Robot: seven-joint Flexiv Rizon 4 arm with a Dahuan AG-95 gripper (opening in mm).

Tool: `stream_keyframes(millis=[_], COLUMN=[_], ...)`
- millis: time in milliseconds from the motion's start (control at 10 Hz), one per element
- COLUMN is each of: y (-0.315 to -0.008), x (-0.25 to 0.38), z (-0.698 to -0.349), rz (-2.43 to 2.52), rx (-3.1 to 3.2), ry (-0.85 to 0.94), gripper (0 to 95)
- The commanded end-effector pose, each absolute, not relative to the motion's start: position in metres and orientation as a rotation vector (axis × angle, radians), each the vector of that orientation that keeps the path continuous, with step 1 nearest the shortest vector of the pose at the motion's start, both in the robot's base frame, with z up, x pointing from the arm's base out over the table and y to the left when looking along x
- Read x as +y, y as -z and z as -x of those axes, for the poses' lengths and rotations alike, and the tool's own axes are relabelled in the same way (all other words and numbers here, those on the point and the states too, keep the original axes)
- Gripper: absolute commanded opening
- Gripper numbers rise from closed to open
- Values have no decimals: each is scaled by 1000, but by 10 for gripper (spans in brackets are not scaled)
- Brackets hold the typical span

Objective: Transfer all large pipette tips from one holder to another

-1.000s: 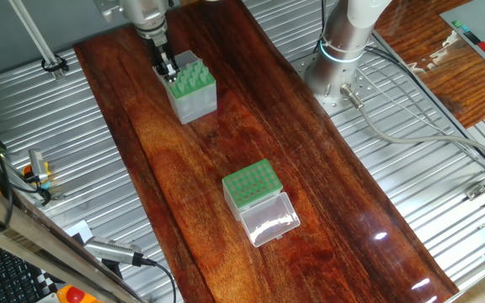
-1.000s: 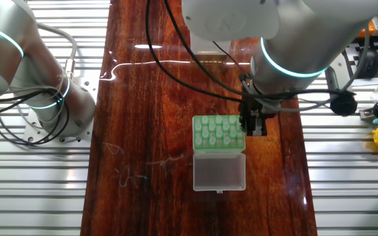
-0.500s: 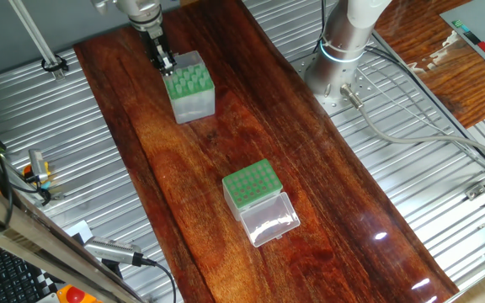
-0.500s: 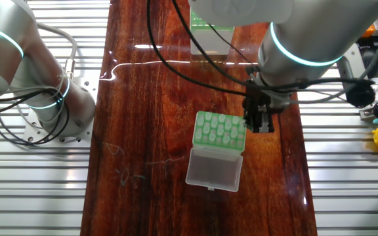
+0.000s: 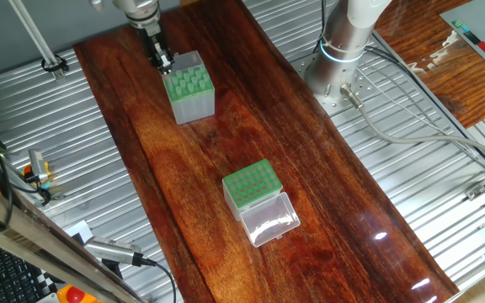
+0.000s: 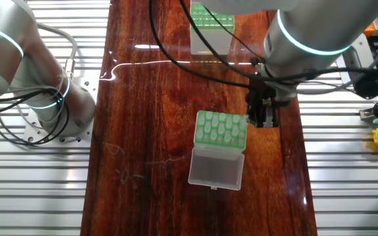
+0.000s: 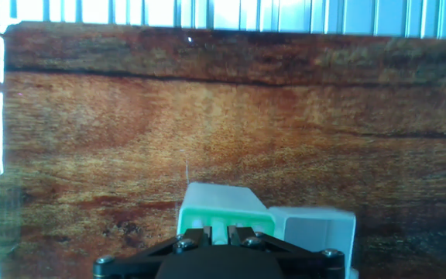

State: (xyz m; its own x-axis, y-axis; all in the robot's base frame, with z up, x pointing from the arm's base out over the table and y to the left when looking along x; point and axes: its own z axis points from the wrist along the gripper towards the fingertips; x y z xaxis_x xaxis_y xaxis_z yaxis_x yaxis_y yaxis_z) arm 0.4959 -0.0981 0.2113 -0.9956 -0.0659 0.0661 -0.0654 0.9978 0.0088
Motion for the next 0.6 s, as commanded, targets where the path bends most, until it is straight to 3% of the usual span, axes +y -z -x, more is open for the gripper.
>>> stream_keyframes(millis=[100, 600], y=[-214, -222], x=[-96, -92], z=[-496, -502], rz=[-105, -153], rx=[-3074, -3077], ry=[12, 4], gripper=[0, 0])
